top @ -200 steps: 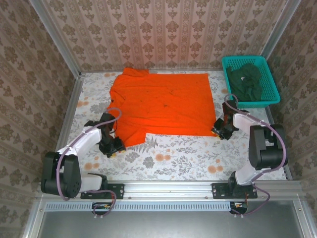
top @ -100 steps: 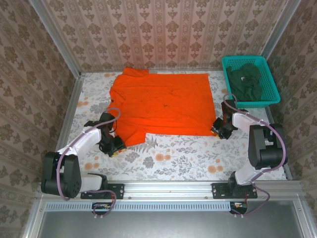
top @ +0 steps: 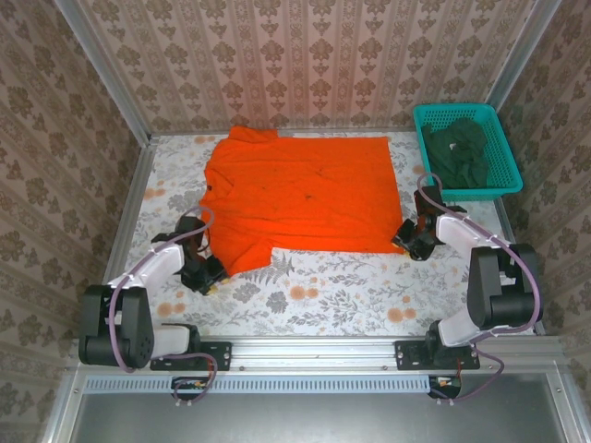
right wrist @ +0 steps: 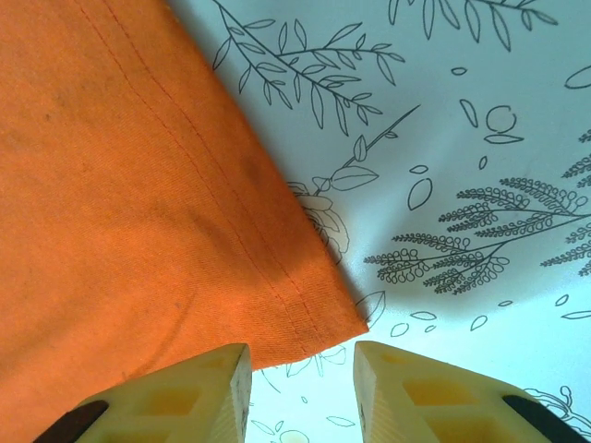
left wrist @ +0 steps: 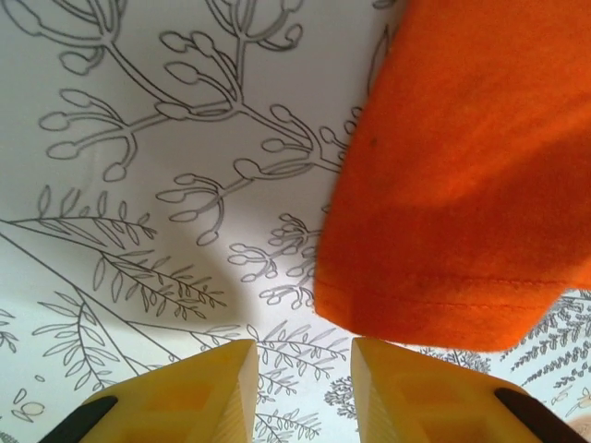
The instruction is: Fold and stack the t-shirts
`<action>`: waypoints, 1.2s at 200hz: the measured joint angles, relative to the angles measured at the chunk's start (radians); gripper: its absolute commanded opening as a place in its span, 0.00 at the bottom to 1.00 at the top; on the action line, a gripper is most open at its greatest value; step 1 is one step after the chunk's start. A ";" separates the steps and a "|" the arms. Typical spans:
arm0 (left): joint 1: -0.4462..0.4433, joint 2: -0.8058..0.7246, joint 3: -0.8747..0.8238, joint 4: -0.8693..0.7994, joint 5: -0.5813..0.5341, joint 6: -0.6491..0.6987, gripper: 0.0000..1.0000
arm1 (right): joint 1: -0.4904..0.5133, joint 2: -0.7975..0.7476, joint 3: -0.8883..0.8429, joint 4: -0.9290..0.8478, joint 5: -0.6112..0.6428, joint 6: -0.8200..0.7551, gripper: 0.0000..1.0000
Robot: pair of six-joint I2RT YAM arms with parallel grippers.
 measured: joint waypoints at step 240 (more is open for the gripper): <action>0.033 0.101 0.020 0.042 0.032 0.018 0.00 | 0.012 0.056 -0.013 -0.011 0.004 -0.006 0.33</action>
